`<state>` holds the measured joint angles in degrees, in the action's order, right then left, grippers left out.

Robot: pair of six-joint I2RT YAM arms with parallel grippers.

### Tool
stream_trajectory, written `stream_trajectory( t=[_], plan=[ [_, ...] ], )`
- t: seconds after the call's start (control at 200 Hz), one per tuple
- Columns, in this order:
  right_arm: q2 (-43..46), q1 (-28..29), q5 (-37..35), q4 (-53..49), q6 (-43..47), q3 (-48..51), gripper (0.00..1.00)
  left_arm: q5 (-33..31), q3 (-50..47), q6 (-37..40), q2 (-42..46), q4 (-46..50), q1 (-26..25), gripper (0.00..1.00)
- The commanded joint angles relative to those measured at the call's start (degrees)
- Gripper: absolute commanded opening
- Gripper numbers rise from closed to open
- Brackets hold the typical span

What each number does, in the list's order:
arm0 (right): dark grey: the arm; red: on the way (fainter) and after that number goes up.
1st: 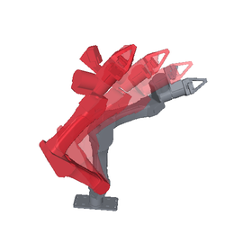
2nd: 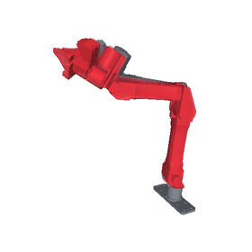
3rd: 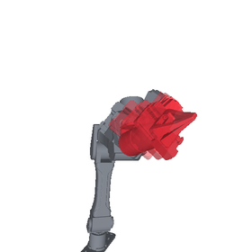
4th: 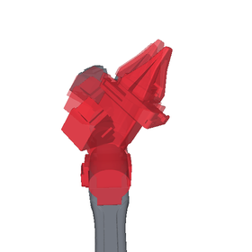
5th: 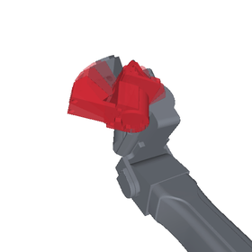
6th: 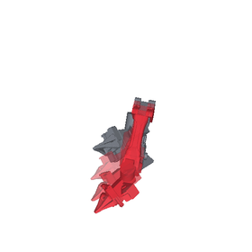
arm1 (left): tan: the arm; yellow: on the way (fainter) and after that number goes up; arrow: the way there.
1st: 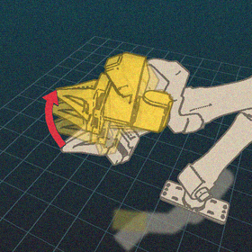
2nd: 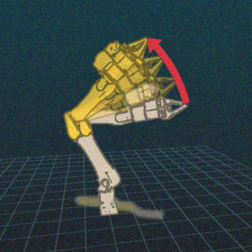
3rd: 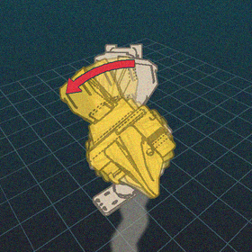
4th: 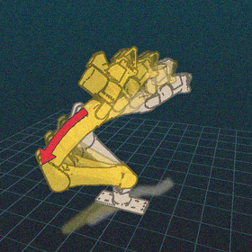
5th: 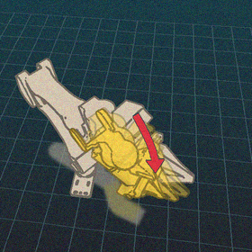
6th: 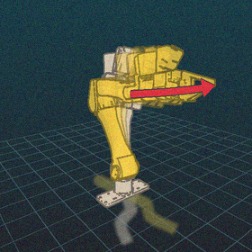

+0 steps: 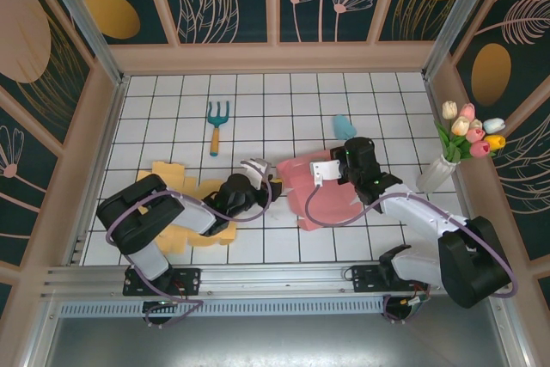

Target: Fold the paper box

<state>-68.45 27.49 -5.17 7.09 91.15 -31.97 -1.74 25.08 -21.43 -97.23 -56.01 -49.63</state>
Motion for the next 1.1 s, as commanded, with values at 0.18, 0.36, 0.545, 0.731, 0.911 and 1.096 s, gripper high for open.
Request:
stream_trajectory(
  t=[0.18, 0.36, 0.545, 0.731, 0.911, 1.096],
  plan=[
    [-1.10, 0.43, -1.04, -2.06, -0.18, 0.31, 0.00, 2.27, 2.40, -1.94, -2.86, -3.05, -0.73, 0.38],
    [-0.77, 0.74, -2.20, -0.48, 1.16, 1.26, 0.00, 2.90, 2.77, -2.65, -4.23, -4.15, -0.85, 0.36],
    [-0.97, 1.87, -4.40, 2.21, 3.24, 2.67, 0.00, 3.31, 3.48, -3.40, -5.13, -4.65, -1.20, 0.36],
    [-1.82, 2.40, -5.34, 3.15, 3.68, 3.14, 0.00, 3.75, 3.83, -4.31, -5.55, -5.96, -1.70, 0.36],
    [-2.84, 2.78, -6.06, 3.37, 3.71, 3.20, 0.00, 4.30, 4.48, -5.61, -6.40, -7.13, -2.61, 0.33],
    [-2.92, 3.01, -6.37, 3.55, 3.75, 3.24, 0.00, 3.86, 6.46, -6.27, -8.01, -6.69, -3.76, 0.32]
  ],
)
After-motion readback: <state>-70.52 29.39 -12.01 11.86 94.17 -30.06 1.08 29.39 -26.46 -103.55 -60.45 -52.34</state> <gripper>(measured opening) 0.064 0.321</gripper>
